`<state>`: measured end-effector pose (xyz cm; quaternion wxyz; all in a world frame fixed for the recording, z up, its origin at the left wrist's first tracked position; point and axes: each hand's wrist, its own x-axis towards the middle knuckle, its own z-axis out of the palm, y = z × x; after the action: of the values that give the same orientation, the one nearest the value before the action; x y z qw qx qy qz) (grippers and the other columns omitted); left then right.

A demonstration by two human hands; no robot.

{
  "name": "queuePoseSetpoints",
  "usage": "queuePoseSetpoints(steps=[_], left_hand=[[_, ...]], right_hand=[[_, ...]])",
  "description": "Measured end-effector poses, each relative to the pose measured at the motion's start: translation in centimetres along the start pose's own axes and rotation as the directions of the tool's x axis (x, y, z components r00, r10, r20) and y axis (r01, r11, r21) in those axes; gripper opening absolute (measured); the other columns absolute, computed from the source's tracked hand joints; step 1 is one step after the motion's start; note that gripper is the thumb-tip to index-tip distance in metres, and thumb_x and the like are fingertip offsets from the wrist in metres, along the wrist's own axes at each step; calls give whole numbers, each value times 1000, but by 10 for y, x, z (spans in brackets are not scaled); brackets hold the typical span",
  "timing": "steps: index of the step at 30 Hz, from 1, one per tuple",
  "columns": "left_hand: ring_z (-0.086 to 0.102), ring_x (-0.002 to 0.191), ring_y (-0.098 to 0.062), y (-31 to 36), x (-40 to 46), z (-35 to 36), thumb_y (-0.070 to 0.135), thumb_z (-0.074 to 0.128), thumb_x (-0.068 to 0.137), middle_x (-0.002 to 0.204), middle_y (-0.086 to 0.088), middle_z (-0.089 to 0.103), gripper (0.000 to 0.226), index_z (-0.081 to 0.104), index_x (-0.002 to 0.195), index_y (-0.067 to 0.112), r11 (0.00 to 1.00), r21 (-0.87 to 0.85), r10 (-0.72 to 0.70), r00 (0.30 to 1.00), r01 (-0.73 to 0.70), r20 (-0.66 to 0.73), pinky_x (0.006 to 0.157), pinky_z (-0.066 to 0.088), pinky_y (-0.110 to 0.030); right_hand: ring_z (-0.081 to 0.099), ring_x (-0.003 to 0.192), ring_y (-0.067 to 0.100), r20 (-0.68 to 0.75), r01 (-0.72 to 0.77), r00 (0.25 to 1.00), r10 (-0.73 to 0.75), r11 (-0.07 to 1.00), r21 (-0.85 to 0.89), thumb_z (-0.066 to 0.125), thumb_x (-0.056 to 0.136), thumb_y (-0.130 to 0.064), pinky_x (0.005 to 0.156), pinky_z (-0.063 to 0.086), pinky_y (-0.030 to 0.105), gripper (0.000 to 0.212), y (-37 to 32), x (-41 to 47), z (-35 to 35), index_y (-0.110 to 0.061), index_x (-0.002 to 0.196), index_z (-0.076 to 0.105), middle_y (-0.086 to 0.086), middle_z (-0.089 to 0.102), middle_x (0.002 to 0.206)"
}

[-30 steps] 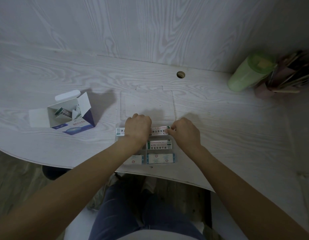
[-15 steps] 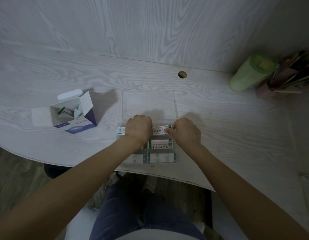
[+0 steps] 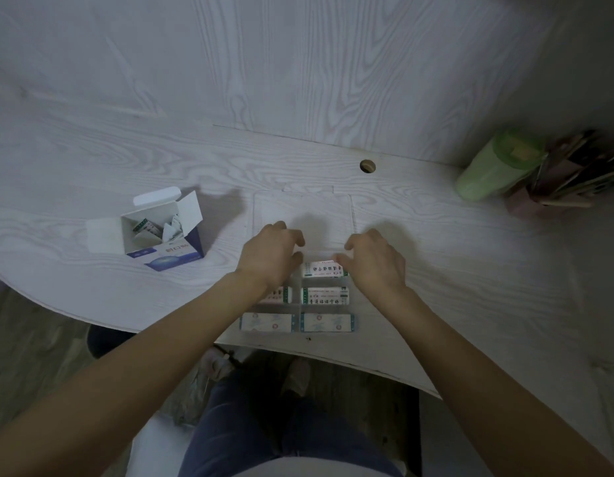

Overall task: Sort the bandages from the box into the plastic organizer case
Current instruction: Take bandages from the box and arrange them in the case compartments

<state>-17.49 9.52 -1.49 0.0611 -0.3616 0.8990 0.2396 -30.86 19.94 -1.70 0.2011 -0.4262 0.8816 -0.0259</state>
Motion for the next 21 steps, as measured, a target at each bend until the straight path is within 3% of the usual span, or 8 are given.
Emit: queuePoseSetpoints(steps=[6, 9, 11, 13, 15, 17, 19, 21], left_hand=[[55, 92, -19, -25, -25, -32, 24, 51, 95, 106, -3, 52, 24, 61, 115, 16, 996, -87, -34, 965, 11, -261, 69, 46, -32], [53, 99, -25, -55, -43, -47, 18, 59, 88, 104, -7, 53, 21, 61, 108, 11, 995, -98, -77, 897, 38, -436, 72, 49, -41], [48, 106, -30, -80, -54, -55, 14, 66, 81, 111, -12, 53, 33, 57, 112, 7, 991, -81, -131, 868, 105, -480, 77, 47, -43], [42, 117, -34, -108, -65, -61, 17, 74, 73, 127, -14, 48, 57, 50, 124, 5, 980, -33, -192, 872, 199, -451, 87, 41, -41], [26, 135, -32, -137, -72, -66, 30, 77, 72, 149, -12, 29, 85, 33, 140, 7, 962, 37, -241, 909, 269, -342, 103, 32, -43], [9, 144, -27, -163, -73, -70, 43, 74, 74, 157, -9, 11, 100, 15, 149, 10, 943, 128, -279, 941, 306, -194, 113, 19, -40], [10, 145, -25, -181, -71, -72, 46, 70, 77, 157, -9, 14, 102, 9, 150, 10, 941, 140, -294, 950, 306, -105, 115, 12, -36], [24, 139, -26, -190, -71, -72, 43, 69, 79, 149, -9, 31, 93, 17, 148, 11, 953, 106, -274, 956, 285, -108, 112, 16, -33]], right_hand=[[55, 104, 19, -40, 219, 976, -216, 949, 225, 52, 96, -30, 82, 44, 28, 28, -50, 3, -13, -16, 119, 62, 5, 53, 116], [53, 108, 17, -108, 406, 914, -392, 868, 285, 53, 96, -20, 87, 38, 21, 25, -89, 3, -14, -13, 117, 64, 5, 54, 115], [48, 115, 18, -156, 523, 852, -499, 814, 253, 52, 95, -14, 91, 36, 22, 27, -115, 4, -14, -11, 119, 63, 5, 54, 120], [45, 120, 20, -166, 618, 786, -596, 760, 199, 51, 95, -10, 94, 35, 24, 30, -142, 5, -13, -9, 123, 61, 5, 52, 128], [41, 126, 19, -137, 667, 745, -652, 731, 144, 49, 96, -13, 99, 34, 26, 34, -165, 9, -11, -11, 129, 56, 3, 48, 137], [37, 129, 17, -91, 681, 732, -675, 725, 102, 47, 98, -18, 103, 34, 29, 35, -183, 14, -5, -15, 132, 54, -1, 44, 141], [36, 130, 18, -32, 664, 748, -663, 745, 63, 46, 99, -21, 102, 36, 32, 34, -196, 21, 2, -16, 131, 54, -1, 41, 143], [33, 131, 19, -20, 623, 782, -623, 781, 46, 46, 98, -22, 100, 36, 31, 32, -203, 24, 8, -16, 128, 57, 0, 38, 143]])
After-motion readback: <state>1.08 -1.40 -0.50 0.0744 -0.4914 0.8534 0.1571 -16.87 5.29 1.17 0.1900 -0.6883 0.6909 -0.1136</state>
